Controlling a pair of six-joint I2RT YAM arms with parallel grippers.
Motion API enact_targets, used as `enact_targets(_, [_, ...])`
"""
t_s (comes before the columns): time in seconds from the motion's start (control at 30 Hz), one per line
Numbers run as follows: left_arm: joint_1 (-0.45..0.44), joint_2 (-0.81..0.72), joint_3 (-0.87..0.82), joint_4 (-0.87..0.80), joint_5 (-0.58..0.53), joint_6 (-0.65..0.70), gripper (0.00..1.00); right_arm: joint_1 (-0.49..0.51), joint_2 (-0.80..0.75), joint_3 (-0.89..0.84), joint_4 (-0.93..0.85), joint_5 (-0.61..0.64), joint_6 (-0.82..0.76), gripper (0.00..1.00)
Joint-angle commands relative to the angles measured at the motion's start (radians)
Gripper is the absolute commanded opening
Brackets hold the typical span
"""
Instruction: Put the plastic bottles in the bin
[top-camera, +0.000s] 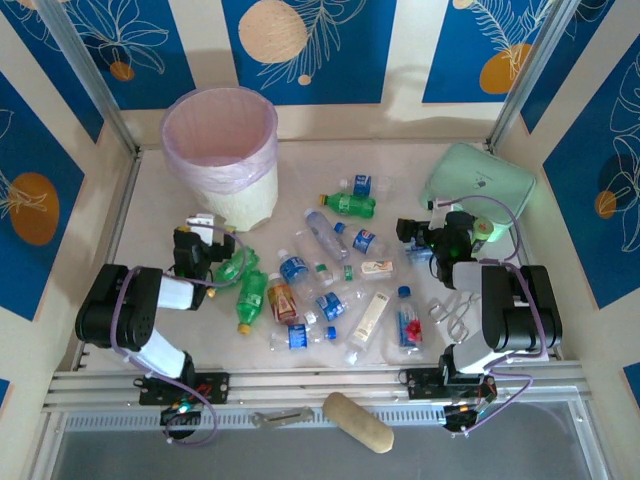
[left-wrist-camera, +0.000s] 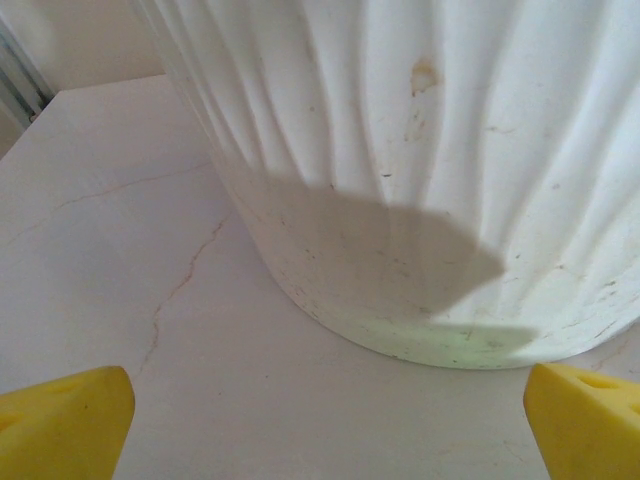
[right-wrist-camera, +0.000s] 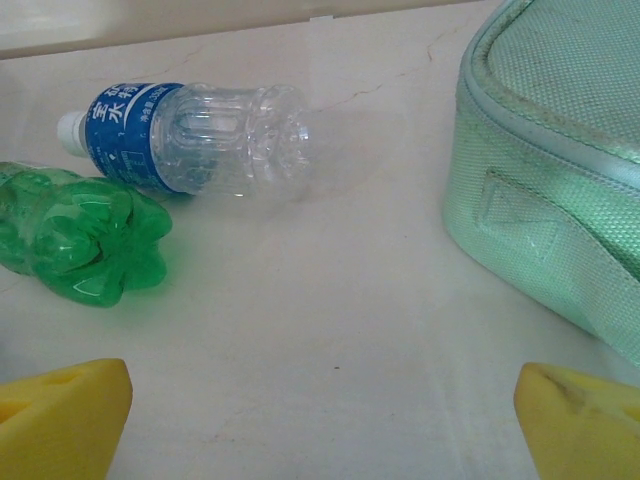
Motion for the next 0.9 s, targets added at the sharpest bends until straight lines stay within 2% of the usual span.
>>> enact_targets(0.0, [0.017,-0.011,0.019,-0.009,0.028,-0.015,1.00,-0.004,-0.012,0.004,0.012,-0.021,0.001,0.99])
enact_targets(0.17, [0.015,-0.021,0.016,-0.005,0.017,-0.010,1.00,0.004,-0.026,0.013,-0.018,0.003,0.001,0.99])
enact_targets(0.33, [0.006,-0.167,0.093,-0.264,-0.012,-0.008,0.99,0.029,-0.132,0.065,-0.173,0.076,-0.007,1.00])
enact_targets(0.43, [-0.021,-0.259,0.093,-0.293,-0.090,-0.011,0.99,0.054,-0.215,0.073,-0.234,0.135,0.030,1.00])
enact_targets(0.57, [-0.027,-0.385,0.100,-0.308,-0.076,-0.090,0.99,0.089,-0.308,0.137,-0.412,0.165,0.110,1.00])
enact_targets(0.7, [-0.033,-0.497,0.185,-0.528,-0.056,-0.195,0.99,0.134,-0.359,0.215,-0.610,0.161,0.191,0.99])
enact_targets(0.87, [-0.034,-0.611,0.214,-0.793,-0.005,-0.426,0.98,0.179,-0.379,0.267,-0.753,0.166,0.295,0.99])
